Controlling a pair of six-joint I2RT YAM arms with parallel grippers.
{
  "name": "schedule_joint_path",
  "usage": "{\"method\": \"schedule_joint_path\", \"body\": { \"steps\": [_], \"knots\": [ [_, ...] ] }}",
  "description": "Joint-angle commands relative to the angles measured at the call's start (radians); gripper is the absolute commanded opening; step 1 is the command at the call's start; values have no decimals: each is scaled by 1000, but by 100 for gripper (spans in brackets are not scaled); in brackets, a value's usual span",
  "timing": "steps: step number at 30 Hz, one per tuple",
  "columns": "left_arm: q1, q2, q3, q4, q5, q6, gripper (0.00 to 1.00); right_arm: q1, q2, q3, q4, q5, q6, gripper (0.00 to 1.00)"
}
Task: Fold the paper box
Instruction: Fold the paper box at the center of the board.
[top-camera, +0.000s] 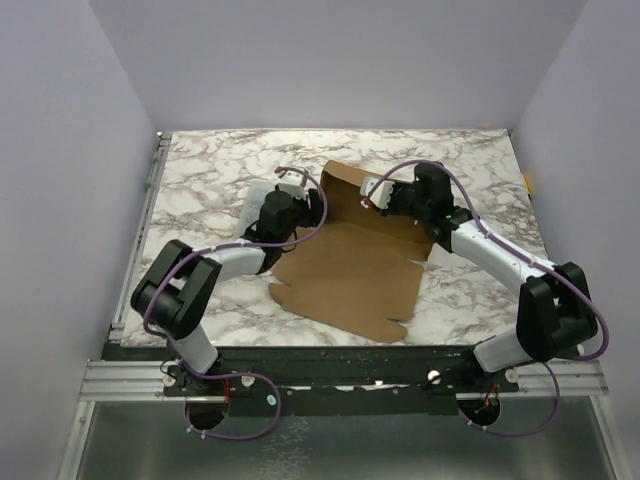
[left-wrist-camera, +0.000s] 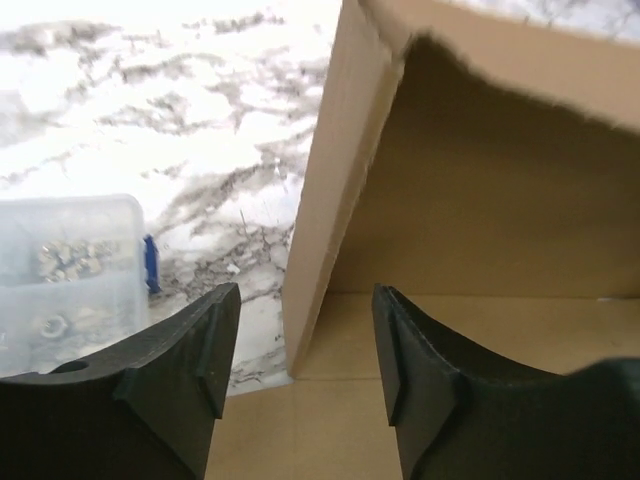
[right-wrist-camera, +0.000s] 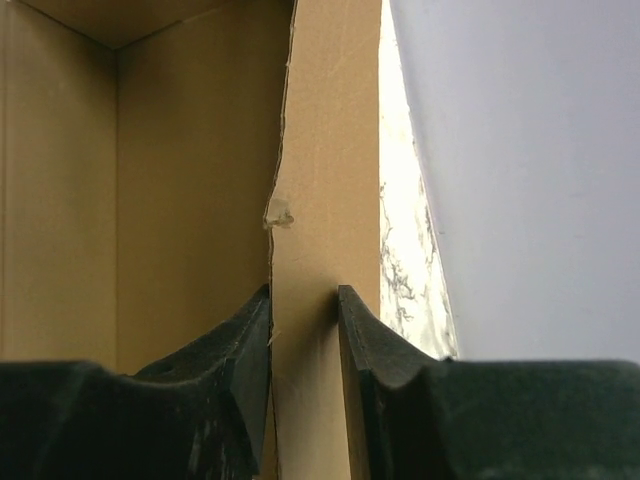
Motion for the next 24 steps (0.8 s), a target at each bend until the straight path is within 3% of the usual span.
{"method": "schedule_joint_path", "body": {
  "steps": [1, 5, 9, 13, 24],
  "knots": [
    [57, -136, -50, 12, 105, -10, 63, 18, 25, -2, -158, -64, 46, 35],
    [95, -210, -85, 10, 162, -16, 72, 18, 23, 21, -175, -57, 70, 48],
    [121, -239, -85, 6, 200, -4, 81, 18, 18, 71, -209, -59, 103, 55],
    [146, -219, -47, 6, 253, -14, 99, 18, 22, 117, -234, -56, 139, 63],
    [183, -153, 86, 6, 488, 47, 99, 6, 42, 192, -299, -36, 213, 83]
  ]
}}
